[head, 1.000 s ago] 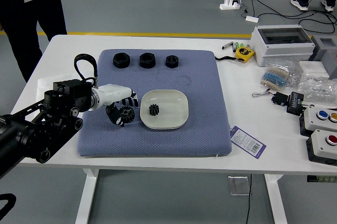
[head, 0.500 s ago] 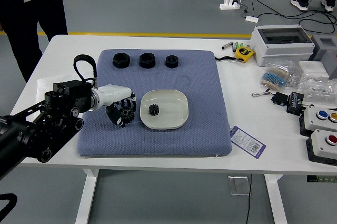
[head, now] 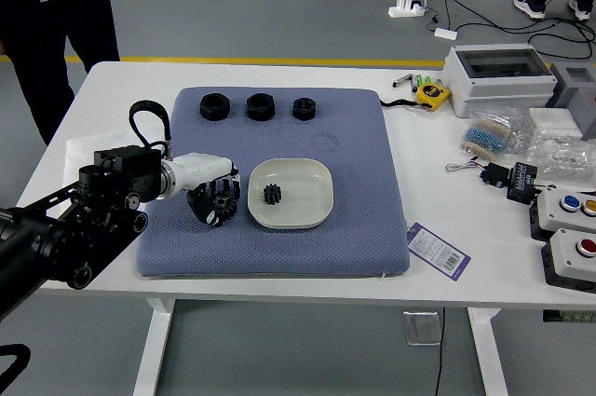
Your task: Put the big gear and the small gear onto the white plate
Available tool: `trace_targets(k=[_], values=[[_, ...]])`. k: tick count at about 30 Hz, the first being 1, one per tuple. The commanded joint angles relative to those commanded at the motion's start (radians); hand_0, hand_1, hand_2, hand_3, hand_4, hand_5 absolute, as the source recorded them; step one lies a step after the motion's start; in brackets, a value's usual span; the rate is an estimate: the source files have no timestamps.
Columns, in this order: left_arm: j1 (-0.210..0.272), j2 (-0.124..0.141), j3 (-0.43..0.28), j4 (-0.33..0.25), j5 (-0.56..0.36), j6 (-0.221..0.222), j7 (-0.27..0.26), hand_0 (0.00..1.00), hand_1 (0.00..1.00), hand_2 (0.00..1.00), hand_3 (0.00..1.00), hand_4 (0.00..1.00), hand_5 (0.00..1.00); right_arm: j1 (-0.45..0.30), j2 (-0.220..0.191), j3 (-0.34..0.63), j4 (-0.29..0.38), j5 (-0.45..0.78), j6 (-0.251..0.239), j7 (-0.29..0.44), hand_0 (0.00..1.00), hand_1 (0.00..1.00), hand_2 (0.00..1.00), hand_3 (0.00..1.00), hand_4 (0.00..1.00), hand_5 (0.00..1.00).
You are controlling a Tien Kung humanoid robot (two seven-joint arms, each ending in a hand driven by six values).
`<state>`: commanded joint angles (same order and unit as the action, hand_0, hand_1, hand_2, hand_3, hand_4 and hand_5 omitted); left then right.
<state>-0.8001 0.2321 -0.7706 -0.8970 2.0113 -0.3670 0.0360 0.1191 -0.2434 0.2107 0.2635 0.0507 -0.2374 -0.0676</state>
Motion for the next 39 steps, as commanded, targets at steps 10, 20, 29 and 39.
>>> trace_targets(k=[10, 20, 29, 39], values=[[-0.006, 0.01, -0.014, -0.042, 0.01, -0.015, 0.009, 0.357, 0.396, 0.463, 0.551, 0.817, 0.002, -0.006, 0.001, 0.003, 0.0, -0.005, -0.001, -0.001, 0.683, 0.659, 0.738, 0.587, 0.802, 0.715], [-0.009, 0.021, -0.035, -0.075, 0.012, -0.026, 0.018, 0.34, 0.381, 0.447, 0.543, 0.836, 0.002, -0.007, 0.001, 0.0, 0.0, 0.002, -0.001, 0.001, 0.681, 0.66, 0.738, 0.587, 0.802, 0.714], [-0.019, 0.032, -0.072, -0.109, 0.005, -0.033, 0.029, 0.34, 0.38, 0.447, 0.549, 0.825, 0.002, -0.006, 0.001, -0.004, 0.0, 0.011, -0.001, 0.002, 0.683, 0.66, 0.738, 0.586, 0.802, 0.715], [-0.037, 0.003, -0.07, -0.137, -0.007, -0.012, 0.032, 0.336, 0.376, 0.443, 0.55, 0.821, 0.002, -0.001, 0.0, -0.003, 0.0, 0.007, -0.001, 0.001, 0.683, 0.66, 0.738, 0.587, 0.804, 0.714]])
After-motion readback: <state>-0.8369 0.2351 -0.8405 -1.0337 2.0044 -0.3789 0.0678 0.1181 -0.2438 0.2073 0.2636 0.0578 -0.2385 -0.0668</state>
